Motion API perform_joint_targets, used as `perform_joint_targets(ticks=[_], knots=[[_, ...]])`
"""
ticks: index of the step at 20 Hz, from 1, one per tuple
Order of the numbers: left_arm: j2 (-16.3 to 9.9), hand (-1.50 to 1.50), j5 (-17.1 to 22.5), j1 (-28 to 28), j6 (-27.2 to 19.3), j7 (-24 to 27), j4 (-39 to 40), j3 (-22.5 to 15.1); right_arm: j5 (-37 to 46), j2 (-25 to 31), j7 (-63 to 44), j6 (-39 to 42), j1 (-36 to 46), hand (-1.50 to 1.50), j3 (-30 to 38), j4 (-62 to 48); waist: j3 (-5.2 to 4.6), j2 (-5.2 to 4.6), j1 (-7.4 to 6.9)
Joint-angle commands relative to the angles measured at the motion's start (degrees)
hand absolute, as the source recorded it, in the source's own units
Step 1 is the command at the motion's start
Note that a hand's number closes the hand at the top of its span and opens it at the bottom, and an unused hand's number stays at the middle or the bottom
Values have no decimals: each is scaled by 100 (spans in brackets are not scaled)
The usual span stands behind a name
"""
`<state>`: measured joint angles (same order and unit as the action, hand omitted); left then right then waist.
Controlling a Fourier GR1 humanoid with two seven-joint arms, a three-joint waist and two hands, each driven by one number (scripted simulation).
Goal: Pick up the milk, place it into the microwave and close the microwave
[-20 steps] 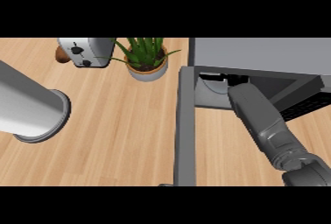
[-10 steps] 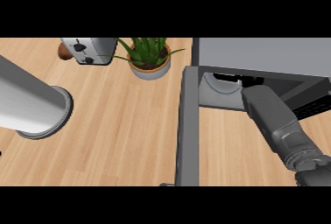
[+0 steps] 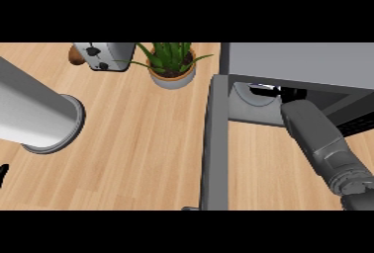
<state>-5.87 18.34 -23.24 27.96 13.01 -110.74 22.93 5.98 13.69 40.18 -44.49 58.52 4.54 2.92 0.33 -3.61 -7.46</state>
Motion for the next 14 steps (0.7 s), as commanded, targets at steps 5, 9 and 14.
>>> perform_joint_targets(ticks=[5,9,14], knots=[[-6,-150,-89,190,-65,0,250,-1,127,-151,16,-392,37,-150,-97,29,1,4,-34],[-148,-150,-60,406,-5,-20,352,3,192,-299,-18,-556,104,-150,-143,59,0,-19,-61],[-24,-150,-258,395,-107,0,301,-102,302,-480,-187,-576,276,-150,-231,-6,-3,21,-97]])
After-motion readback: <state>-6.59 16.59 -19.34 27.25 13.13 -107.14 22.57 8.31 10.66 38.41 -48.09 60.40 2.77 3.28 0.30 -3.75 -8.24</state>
